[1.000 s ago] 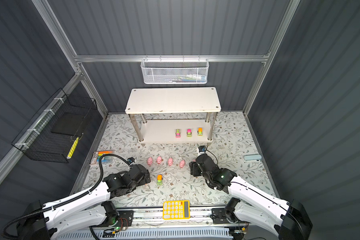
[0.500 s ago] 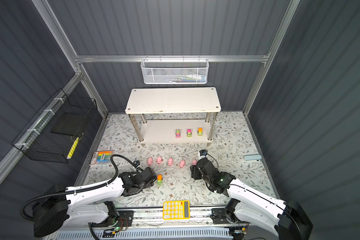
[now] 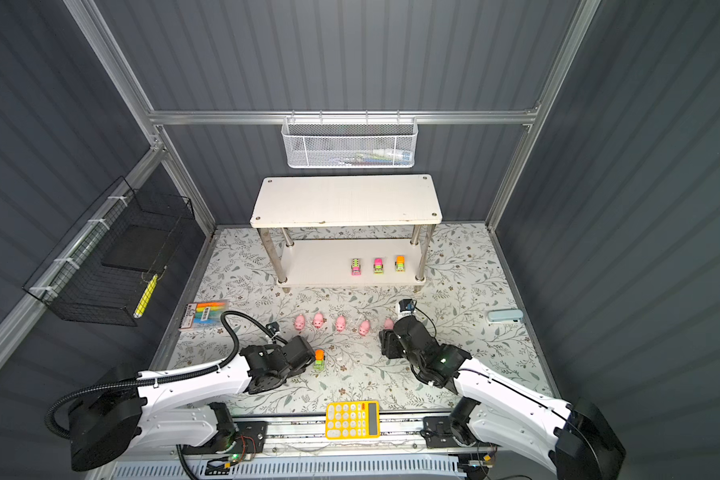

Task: Place and organize the plastic toys onto the shelf
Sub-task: 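Lower and close the left gripper on the orange toy truck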

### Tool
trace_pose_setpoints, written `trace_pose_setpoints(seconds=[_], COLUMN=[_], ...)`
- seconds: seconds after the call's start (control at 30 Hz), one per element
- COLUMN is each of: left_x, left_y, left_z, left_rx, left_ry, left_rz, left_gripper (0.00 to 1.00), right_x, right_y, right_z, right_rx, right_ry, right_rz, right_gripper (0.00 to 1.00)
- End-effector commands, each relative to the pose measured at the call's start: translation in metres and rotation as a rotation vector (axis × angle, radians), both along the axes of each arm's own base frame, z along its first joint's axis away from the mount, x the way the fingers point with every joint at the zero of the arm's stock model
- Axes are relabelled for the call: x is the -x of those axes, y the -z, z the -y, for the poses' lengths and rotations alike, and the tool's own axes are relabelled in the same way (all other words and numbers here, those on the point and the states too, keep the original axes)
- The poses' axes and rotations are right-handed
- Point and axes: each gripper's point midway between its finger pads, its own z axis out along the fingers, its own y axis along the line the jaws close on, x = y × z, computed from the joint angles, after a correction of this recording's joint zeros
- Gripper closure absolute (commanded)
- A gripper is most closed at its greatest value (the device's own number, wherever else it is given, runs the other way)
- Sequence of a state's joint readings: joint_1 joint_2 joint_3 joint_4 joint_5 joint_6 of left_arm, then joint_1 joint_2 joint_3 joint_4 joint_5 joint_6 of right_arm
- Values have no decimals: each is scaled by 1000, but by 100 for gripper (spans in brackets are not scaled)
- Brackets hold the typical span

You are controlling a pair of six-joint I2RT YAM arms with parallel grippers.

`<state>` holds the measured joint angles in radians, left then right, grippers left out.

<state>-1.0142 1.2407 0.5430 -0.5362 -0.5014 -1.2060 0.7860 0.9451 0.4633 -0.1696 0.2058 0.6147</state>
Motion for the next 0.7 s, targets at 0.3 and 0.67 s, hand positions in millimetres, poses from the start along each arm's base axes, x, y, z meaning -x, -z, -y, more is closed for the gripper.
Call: trace_pose_setpoints(seconds=[0.3,0.67], left_x=[4,5], left_y=[16,25], left_z=[-4,-4], left_rx=[-10,-27], left_ry=[4,10], left_rz=[-7,-23], left_gripper=[38,53], right_x=[-3,-5], right_y=[8,14], right_z=[-4,-8], right_rx=[-1,5], right_ry=[6,-4], right_rz=[-25,-43], right_gripper=[34,33])
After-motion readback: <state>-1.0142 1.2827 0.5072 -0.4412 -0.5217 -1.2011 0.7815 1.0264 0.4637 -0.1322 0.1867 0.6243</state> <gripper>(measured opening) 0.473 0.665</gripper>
